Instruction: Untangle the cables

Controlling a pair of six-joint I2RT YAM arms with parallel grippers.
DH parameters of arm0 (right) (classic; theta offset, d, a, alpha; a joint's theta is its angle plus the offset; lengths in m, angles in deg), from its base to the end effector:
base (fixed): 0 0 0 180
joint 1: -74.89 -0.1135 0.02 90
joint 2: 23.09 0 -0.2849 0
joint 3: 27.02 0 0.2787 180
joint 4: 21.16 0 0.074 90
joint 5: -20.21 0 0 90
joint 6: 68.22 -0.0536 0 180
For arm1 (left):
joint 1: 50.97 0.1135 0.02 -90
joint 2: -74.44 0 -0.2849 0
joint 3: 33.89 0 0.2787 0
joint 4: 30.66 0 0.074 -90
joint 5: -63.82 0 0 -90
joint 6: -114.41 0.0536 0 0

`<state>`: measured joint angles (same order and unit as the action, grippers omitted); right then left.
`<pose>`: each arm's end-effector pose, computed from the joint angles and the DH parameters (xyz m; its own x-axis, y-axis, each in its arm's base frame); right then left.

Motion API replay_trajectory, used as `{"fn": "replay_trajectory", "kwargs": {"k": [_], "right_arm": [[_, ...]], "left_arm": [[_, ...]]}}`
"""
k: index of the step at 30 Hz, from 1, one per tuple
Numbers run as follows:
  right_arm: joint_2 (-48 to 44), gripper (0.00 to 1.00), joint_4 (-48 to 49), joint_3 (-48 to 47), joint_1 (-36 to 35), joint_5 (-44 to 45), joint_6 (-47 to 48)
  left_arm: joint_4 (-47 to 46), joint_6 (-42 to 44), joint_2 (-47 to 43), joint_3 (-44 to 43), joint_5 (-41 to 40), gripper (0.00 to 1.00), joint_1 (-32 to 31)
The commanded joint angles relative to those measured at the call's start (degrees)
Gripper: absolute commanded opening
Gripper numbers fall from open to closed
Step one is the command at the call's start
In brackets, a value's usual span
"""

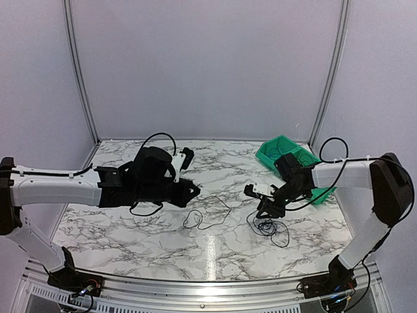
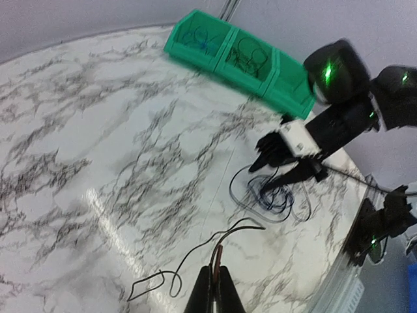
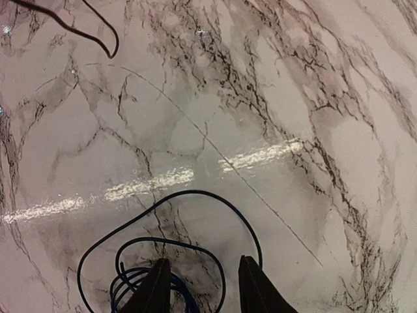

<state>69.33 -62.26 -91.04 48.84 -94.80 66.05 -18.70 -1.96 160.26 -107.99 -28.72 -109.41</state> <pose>0.2776 0.1609 0.1508 -0.2319 -0.8175 -0.5272 -0.9676 0.2493 0.0391 0.2056 -0.3302 0.2898 -0.5570 0.0590 -0.8284 0.6503 0.6515 -0.3908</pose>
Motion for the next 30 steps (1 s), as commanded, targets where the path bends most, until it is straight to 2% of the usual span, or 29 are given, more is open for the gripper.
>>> {"fn": "replay_trajectory", "kwargs": {"k": [1,7,11,22,30], "right_arm": [[-3.31,0.37,2.41,-4.20,-0.41,2.00,-2.30],[-1.25,0.36,2.68,-10.23,-1.24,-1.44,-6.41],[2.08,0.36,3.01,-15.30,-3.40,-0.18,-8.08],[8.47,0.35,1.00,-23.34,-13.52,-0.79,-8.45],[1.89,0.29,1.00,-20.06,-16.42,-5.04,-5.74]], "left_arm": [[2.36,-0.51,-3.67,7.76,0.37,0.00,-0.20],[-2.35,-4.45,-12.44,19.32,-1.44,0.00,-0.45],[-5.88,-6.59,-17.16,24.33,-1.80,0.00,-0.45],[-8.32,-3.40,-20.88,26.60,2.37,0.00,-0.98],[-10.44,-6.74,-18.86,28.72,-7.02,0.00,-0.99]]}}
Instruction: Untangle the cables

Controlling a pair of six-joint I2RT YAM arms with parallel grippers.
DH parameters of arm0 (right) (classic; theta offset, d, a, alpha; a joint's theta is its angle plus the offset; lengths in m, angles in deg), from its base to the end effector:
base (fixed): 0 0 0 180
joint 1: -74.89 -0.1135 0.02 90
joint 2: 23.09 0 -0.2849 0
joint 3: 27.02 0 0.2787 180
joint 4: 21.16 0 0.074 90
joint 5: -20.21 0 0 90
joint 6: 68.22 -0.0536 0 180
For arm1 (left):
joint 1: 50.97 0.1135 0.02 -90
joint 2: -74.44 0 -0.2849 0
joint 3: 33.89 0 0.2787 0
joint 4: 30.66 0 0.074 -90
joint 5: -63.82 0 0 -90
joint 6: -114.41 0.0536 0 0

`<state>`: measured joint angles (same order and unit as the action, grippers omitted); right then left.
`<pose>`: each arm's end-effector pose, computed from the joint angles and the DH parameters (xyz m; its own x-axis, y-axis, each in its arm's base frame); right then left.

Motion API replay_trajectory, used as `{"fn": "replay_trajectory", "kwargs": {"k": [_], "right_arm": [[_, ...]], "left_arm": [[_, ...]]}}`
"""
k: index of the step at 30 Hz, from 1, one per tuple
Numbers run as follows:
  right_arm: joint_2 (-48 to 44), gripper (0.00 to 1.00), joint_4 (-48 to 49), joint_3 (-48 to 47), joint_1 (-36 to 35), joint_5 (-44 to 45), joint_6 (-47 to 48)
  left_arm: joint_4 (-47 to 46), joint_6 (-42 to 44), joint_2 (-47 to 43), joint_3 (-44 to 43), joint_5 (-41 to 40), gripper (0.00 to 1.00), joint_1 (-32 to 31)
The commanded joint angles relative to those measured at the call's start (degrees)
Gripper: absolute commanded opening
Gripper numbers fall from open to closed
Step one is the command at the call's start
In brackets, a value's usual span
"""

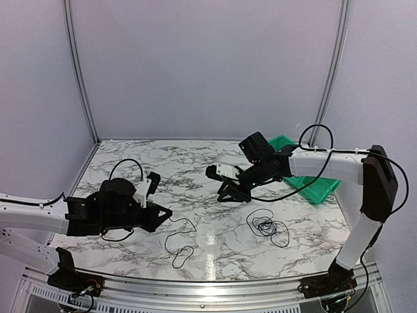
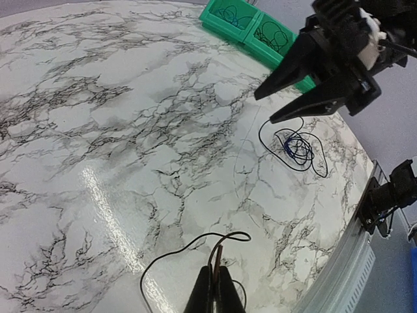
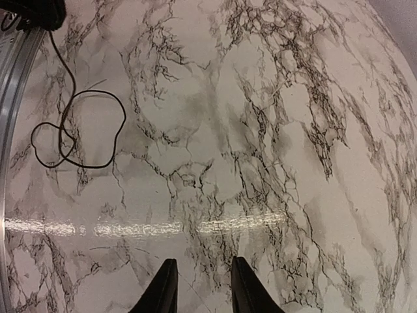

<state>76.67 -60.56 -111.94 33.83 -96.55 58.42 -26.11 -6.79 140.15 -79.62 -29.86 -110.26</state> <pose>0.2925 0.2868 0.2240 -0.0225 -0.7263 -0.6870 -0.9950 0.0835 -0.0556 0.1463 -0.2396 0.2250 -0.6104 0.0153 -0.7920 0.5986 0.6638 -0.4485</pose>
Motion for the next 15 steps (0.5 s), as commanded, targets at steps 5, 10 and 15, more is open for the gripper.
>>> {"fn": "replay_trajectory", "kwargs": {"k": [5,10,15], "right_arm": [[-12.93,0.29,0.20,4.93,-7.77,-3.27,7.51],[-9.06,0.29,-0.95,2.70,-14.42,-2.30,7.59],[-1.13,0.30,-3.30,0.37,-19.33,-0.62,10.21]], "left_arm": [[-4.23,-4.08,6.29,-0.67,-9.49,0.00,-0.13],[-6.83,-5.91,10.17,-1.20,-9.08,0.00,-0.13],[-7.32,-6.84,11.32,-1.36,-9.43,0.00,-0.13]]}}
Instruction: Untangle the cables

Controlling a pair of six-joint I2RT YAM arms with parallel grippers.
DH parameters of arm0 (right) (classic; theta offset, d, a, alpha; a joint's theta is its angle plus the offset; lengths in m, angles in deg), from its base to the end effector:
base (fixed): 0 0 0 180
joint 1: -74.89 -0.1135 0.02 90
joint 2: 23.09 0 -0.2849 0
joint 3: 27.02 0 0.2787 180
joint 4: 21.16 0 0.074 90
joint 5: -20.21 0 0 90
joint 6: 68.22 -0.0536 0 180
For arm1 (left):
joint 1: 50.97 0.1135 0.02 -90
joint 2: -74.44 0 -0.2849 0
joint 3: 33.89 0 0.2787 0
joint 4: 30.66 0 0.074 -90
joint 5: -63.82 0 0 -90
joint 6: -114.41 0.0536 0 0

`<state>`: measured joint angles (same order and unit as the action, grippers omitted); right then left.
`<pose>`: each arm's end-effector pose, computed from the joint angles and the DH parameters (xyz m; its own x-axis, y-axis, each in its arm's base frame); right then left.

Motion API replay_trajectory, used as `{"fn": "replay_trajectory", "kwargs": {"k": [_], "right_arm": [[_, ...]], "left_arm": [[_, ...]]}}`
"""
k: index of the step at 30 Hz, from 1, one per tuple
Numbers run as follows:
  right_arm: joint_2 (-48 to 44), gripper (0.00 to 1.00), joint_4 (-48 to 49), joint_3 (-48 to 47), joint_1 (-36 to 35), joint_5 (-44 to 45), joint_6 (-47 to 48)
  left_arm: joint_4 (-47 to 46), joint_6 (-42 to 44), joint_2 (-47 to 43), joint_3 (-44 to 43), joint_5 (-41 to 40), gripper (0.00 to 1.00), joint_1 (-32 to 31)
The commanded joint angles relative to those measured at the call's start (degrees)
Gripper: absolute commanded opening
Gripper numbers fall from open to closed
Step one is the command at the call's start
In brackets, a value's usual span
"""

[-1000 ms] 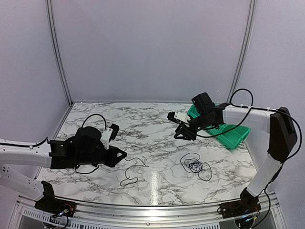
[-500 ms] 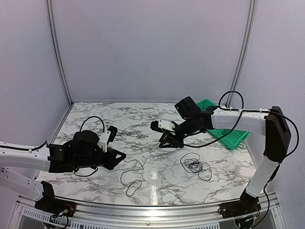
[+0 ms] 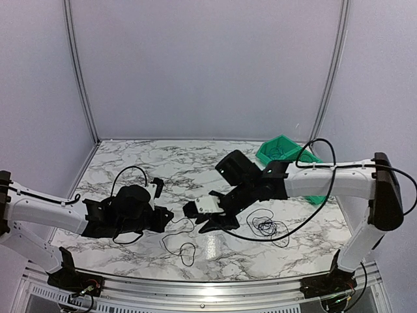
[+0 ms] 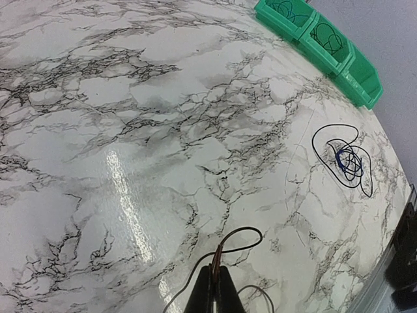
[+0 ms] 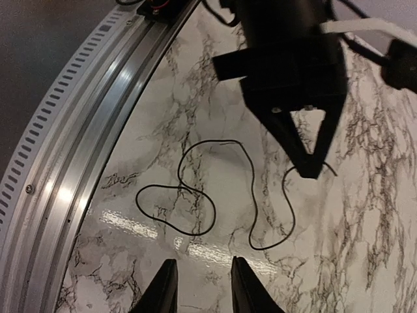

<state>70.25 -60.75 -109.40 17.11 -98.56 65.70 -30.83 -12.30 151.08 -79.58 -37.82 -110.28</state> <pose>0.1846 0.3412 0.2515 0.3309 -0.6153 -0.7155 -0.9372 -0.3029 -0.1731 0.1634 -0.2541 0.1826 -0.6600 -0.0351 -0.7505 0.4482 0.7833 -0.4308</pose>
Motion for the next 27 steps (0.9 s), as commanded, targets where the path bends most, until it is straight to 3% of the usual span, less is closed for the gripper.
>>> {"fn": "replay_trajectory", "kwargs": {"k": [1,12,27], "right_arm": [[6.86,0.33,-3.54,-2.22,-3.52,1.74,3.94],[13.53,0.50,-1.56,-2.36,-9.89,3.89,-1.62],[16.44,0.55,2.14,-2.71,-10.98,8.82,-10.67]], "left_arm": [[-2.68,-1.41,0.32,-1.32,-1.60,0.00,-0.11],[-3.69,-2.51,0.36,1.09,-4.79,0.00,-0.02],[-8.42,-6.16,12.55,0.76,-4.44,0.00,0.64]]}}
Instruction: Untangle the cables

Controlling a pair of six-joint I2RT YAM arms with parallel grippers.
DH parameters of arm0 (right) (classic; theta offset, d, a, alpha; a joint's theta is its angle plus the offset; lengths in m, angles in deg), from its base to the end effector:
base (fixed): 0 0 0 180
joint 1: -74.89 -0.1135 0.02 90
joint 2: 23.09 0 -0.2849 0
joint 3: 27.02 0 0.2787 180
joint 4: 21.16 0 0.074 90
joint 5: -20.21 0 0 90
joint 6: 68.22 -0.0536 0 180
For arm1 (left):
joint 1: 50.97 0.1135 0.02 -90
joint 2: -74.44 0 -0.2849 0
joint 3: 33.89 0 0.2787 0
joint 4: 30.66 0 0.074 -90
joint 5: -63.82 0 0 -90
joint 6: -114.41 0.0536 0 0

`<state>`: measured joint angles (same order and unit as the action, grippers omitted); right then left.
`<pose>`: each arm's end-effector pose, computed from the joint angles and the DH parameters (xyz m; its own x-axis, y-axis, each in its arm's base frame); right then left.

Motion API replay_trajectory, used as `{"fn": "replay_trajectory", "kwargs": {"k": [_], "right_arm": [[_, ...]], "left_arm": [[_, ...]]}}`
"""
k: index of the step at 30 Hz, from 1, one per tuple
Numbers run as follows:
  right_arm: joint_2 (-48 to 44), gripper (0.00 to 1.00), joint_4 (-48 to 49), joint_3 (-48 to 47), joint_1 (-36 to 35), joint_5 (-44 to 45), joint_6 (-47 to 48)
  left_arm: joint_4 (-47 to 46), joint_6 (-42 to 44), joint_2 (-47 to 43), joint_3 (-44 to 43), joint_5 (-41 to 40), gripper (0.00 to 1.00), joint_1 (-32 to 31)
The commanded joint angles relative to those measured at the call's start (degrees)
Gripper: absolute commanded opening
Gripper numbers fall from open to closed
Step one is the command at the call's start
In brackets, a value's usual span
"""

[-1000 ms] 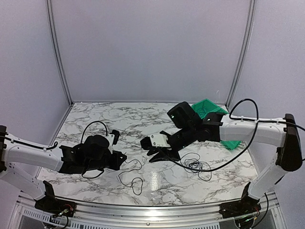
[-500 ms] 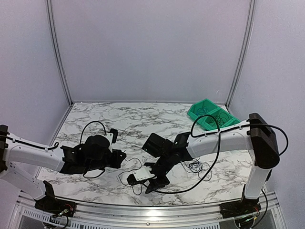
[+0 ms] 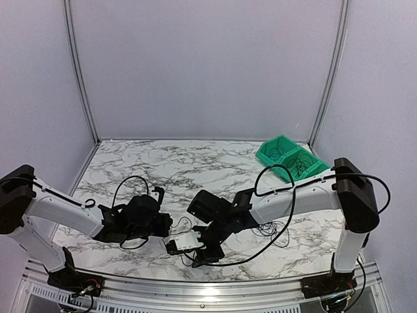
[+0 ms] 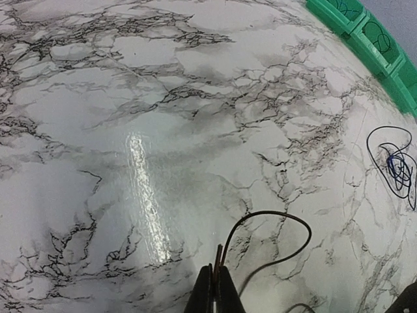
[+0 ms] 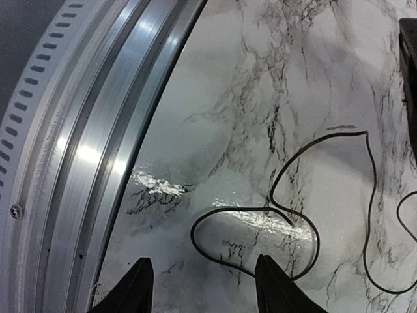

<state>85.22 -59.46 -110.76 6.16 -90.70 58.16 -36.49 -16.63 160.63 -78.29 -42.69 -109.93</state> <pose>0.1344 0.3979 0.1577 0.2914 -0.7788 -0.5555 -0.9399 -0.3412 -0.0148 0.1731 -0.2581 0.1384 -0.6899 -0.0745 -0.7201 0.3313 0.8519 -0.4056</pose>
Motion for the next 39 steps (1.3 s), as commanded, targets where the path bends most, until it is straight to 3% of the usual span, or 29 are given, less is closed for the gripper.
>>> {"fn": "replay_trajectory", "kwargs": {"k": [1,9,22,26,28,34,39], "right_arm": [[1.56,0.56,0.94,-1.20,-0.08,0.83,-3.63],[1.92,0.60,3.80,0.10,-1.51,3.27,-7.52],[4.34,0.58,7.33,0.92,-4.57,8.69,-13.42],[5.37,0.50,8.02,1.37,-6.34,12.49,-14.81],[6.14,0.41,7.80,1.15,-7.02,13.95,-15.32],[7.54,0.00,4.13,-0.94,-7.30,16.74,-14.43],[-1.09,0.00,1.63,-0.30,-2.92,16.64,-9.42]], "left_arm": [[-2.97,-2.04,4.09,-0.78,0.63,0.00,0.25],[-3.57,-2.77,7.78,-2.59,1.65,0.00,0.34],[-3.95,-3.53,8.81,-2.73,1.84,0.00,0.42],[-3.99,-3.52,8.88,-2.63,1.83,0.00,0.42],[-4.13,-3.52,8.88,-2.54,1.73,0.00,0.47],[-4.24,-3.11,8.31,-2.42,1.68,0.00,0.51],[-3.84,-0.80,4.27,-0.62,1.29,0.00,1.96]]}}
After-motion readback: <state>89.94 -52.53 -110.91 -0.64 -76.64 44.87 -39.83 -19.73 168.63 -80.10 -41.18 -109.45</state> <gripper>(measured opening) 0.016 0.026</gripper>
